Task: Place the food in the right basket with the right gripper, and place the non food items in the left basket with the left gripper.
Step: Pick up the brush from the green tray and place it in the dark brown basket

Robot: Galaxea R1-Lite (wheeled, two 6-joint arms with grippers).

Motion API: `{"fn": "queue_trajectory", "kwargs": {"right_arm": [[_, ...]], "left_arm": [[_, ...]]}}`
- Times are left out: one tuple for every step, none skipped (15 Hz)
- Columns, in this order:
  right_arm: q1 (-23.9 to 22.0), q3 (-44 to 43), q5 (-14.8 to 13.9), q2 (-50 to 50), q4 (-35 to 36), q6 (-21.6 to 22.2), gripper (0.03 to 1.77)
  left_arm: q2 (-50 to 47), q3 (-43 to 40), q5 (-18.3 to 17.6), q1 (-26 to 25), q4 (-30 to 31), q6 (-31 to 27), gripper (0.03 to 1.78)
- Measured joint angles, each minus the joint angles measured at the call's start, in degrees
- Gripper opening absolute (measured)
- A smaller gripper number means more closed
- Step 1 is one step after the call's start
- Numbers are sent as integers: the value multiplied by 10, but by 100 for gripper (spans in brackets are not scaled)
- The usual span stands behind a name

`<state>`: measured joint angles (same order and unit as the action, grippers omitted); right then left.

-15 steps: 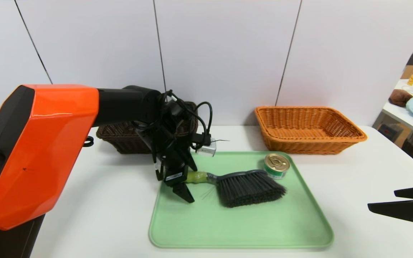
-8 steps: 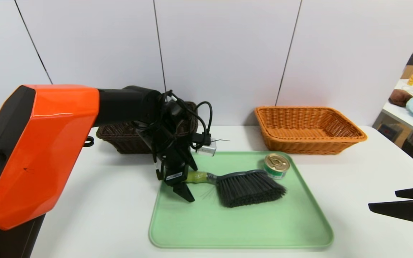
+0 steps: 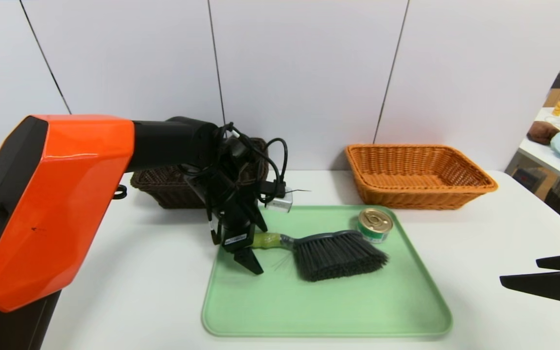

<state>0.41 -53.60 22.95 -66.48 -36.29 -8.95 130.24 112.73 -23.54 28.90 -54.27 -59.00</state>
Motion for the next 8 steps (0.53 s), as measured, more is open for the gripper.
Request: {"fn": "queue_trajectory", "kwargs": {"right_arm": [[0, 0, 0, 0, 0, 0, 170], [0, 0, 0, 0, -1, 0, 170], [0, 0, 0, 0, 0, 0, 170], [0, 0, 0, 0, 0, 0, 170], [0, 0, 0, 0, 0, 0, 170], [-1, 0, 0, 0, 0, 0, 170], [-1, 0, 0, 0, 0, 0, 170], [-1, 0, 0, 0, 0, 0, 170]], "left_arm": [[0, 0, 0, 0, 0, 0, 169], [0, 0, 1, 0, 0, 0, 169], [0, 0, 1, 0, -1, 1, 169], [0, -1, 0, 0, -1, 0, 169], [0, -1, 0, 0, -1, 0, 169], [0, -1, 0, 0, -1, 0, 169], [0, -2, 0, 0, -1, 1, 169], [0, -2, 0, 0, -1, 1, 169]]}}
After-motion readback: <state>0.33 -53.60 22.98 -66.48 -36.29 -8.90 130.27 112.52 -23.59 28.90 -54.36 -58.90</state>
